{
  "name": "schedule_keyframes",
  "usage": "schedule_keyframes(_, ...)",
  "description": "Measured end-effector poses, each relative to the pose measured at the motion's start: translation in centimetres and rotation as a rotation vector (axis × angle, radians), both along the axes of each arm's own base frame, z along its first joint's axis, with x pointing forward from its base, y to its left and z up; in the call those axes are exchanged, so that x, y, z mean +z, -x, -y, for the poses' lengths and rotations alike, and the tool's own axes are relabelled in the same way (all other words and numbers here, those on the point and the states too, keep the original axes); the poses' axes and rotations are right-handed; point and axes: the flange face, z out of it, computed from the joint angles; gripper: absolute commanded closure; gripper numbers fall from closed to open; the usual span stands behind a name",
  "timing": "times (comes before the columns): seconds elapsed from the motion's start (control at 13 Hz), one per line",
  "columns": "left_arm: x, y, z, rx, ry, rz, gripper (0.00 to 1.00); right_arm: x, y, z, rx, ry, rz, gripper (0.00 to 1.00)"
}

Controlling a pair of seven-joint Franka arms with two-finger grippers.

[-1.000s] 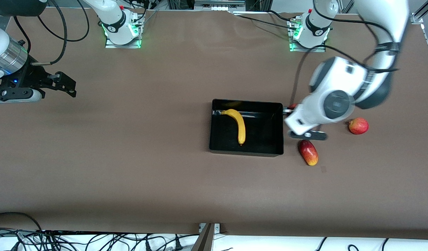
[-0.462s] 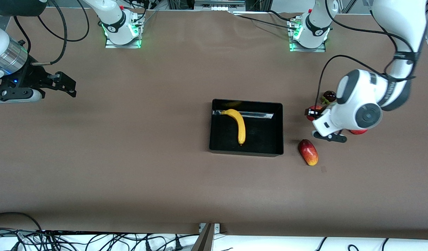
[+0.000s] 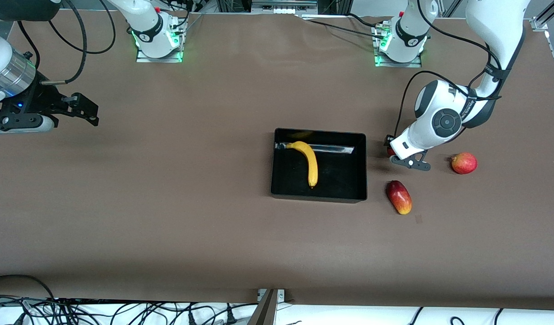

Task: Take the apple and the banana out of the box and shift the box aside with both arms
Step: 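Carry the apple out of the box and set it beside the mangosteen, then move the left gripper back into the box and grasp the banana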

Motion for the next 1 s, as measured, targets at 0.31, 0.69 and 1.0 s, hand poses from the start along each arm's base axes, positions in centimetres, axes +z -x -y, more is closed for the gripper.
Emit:
schedule_keyframes(0.31, 1.1, -0.5, -0.5, 0.011, -0.004, 0.023, 0.0, 0.0, 0.0, 0.0, 0.0, 0.0, 0.0, 0.0)
schedule_keyframes(0.69, 13.1, -4.6, 7.9, 0.023, -0.052, 0.036, 0.0, 0.0, 0.0, 0.0, 0.0, 0.0, 0.0, 0.0)
schedule_keyframes(1.0, 15.8, -6.3, 16.7, 0.067, 0.059, 0.046, 0.0, 0.0, 0.0, 0.0, 0.0, 0.0, 0.0, 0.0)
